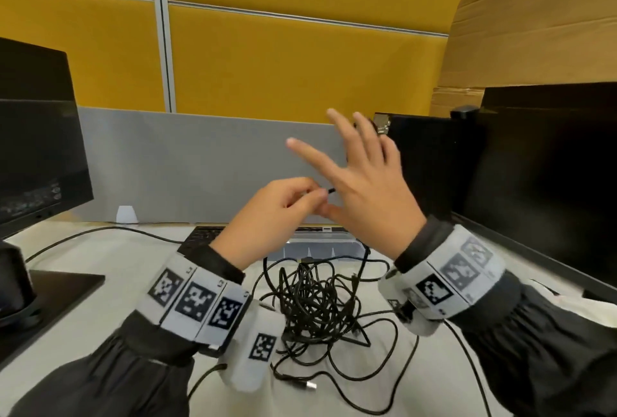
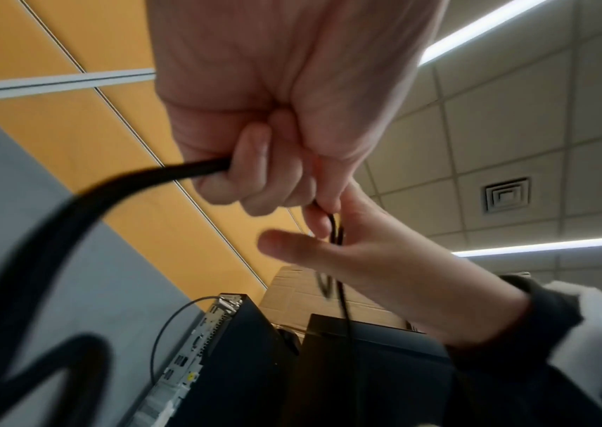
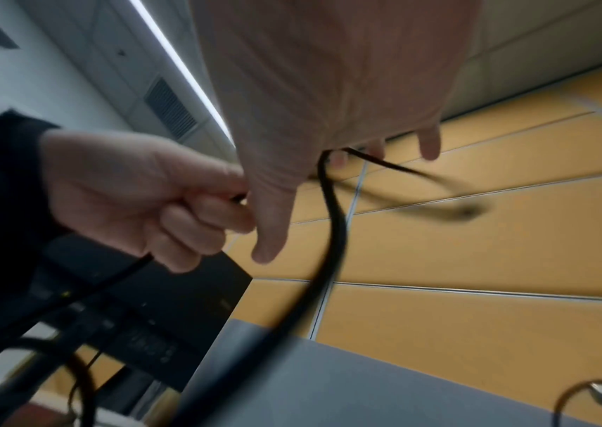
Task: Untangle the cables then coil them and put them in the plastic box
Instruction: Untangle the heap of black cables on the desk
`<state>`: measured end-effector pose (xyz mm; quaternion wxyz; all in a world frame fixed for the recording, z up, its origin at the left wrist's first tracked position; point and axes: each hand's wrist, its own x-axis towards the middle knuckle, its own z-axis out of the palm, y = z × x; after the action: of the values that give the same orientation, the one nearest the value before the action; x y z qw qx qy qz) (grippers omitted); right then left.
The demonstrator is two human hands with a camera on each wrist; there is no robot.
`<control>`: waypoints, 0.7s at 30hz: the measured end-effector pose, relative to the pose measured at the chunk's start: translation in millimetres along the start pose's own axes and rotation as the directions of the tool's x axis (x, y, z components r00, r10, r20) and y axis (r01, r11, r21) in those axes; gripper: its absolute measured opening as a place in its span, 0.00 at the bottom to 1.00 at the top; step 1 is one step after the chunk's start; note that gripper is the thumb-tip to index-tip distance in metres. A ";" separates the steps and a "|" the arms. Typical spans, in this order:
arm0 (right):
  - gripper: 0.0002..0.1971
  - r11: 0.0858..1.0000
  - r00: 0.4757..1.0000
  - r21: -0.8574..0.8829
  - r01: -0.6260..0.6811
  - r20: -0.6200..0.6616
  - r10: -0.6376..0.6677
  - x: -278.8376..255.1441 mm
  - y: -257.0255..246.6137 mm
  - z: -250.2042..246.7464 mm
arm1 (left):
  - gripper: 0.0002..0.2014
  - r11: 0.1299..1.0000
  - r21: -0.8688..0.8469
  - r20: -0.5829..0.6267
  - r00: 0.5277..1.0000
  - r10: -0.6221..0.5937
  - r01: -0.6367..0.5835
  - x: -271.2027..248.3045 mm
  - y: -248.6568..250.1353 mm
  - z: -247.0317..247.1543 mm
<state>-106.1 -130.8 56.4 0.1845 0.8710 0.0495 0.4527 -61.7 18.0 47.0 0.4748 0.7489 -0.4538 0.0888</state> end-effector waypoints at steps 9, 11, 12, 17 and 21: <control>0.19 0.674 0.826 0.514 -0.531 0.491 0.277 13.4 50.6 -19.2 | 0.12 0.905 -0.351 0.269 0.952 -0.147 0.239 -21.3 -33.1 4.9; 0.24 0.496 0.784 0.608 -0.620 0.506 0.360 13.0 62.9 -18.0 | 0.13 0.896 -0.364 0.348 0.929 -0.123 0.255 -22.5 -39.4 11.5; 0.24 0.393 0.756 0.647 -0.653 0.525 0.391 11.5 66.4 -16.9 | 0.13 0.901 -0.347 0.384 0.916 -0.118 0.261 -22.0 -41.3 13.5; 0.26 -0.259 0.547 0.726 -0.637 0.662 0.512 6.0 84.9 -24.4 | 0.11 0.932 -0.220 0.460 0.873 -0.162 0.289 -23.5 -45.7 10.1; 0.23 -0.103 0.450 0.587 -0.803 0.711 0.540 -12.7 99.8 -10.4 | 0.13 0.955 -0.194 0.251 0.952 -0.174 0.226 -21.1 -50.5 2.9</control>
<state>-130.0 -223.6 88.5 -0.5735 0.7537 -0.1896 0.2591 -36.0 35.3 1.7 0.5054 0.7390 -0.4343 -0.0988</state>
